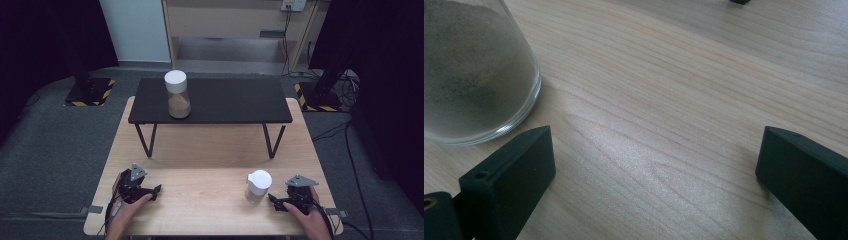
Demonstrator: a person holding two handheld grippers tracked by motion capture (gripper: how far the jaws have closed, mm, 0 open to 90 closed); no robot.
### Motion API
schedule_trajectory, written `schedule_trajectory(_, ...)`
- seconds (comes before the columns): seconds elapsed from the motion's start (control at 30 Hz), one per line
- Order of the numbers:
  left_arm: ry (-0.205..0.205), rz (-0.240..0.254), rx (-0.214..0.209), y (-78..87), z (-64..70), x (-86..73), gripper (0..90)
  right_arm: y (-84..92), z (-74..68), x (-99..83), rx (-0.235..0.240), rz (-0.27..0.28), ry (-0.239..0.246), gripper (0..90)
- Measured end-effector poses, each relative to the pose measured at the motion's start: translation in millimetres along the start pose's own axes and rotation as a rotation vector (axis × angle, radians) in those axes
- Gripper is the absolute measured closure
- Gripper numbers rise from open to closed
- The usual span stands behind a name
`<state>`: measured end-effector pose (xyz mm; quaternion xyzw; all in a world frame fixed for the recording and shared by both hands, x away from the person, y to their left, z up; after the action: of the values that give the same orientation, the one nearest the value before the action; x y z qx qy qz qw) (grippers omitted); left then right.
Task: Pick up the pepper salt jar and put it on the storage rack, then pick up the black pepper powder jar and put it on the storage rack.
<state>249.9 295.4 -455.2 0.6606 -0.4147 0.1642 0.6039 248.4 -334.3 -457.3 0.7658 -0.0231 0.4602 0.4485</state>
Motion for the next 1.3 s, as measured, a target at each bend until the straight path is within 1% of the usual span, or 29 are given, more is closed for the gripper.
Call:
schedule_trajectory(0.03,0.002,0.0,-0.001,-0.2,-0.8,-0.5,1.6,0.0,0.1,-0.1,0.0,0.0,0.001,3.2)
schedule_trajectory(0.13,0.028,-0.009,-0.015,-2.4,-4.6,-1.5,0.5,0.0,0.0,0.0,0.0,0.0,0.0,3.2)
schedule_trajectory(0.6,0.028,-0.011,-0.014,-2.7,-4.4,-1.2,0.0,0.6,-1.3,-1.0,-0.002,0.001,-0.003,3.3)
schedule_trajectory(0.83,0.032,-0.013,-0.007,-2.0,-2.9,-1.2,0.0,2.9,-1.4,-3.1,0.005,0.001,0.005,3.3)
schedule_trajectory(0.9,0.032,-0.013,-0.007,-2.0,-2.9,-1.2,0.0,4.3,-0.5,-3.6,0.016,0.002,-0.001,3.3)
schedule_trajectory(1.0,0.032,-0.013,-0.007,-2.0,-2.9,-1.2,0.0,8.8,3.8,-1.8,0.045,-0.006,0.003,5.2)
schedule_trajectory(1.1,0.032,-0.013,-0.007,-2.0,-3.0,-1.1,0.0,16.6,5.5,-1.2,0.066,0.009,0.008,5.6)
schedule_trajectory(1.2,0.032,-0.013,-0.007,-2.0,-2.9,-1.2,0.0,25.3,6.6,0.1,0.092,0.016,0.022,7.0)
schedule_trajectory(1.3,0.032,-0.013,-0.008,-2.1,-3.0,-1.2,0.0,34.3,5.4,-1.6,0.134,0.024,0.045,7.6)
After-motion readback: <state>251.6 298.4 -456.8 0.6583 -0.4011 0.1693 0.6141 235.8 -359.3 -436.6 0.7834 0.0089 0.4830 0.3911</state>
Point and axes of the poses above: each handheld gripper's, and its own axes: y roughly backward along the jaws, x roughly out of its top, z roughly to its right, the point moved 1 cm from there along -y, roughly forward along the jaws, and after that the axes turned 15 degrees about x, right-handed, at the moved point
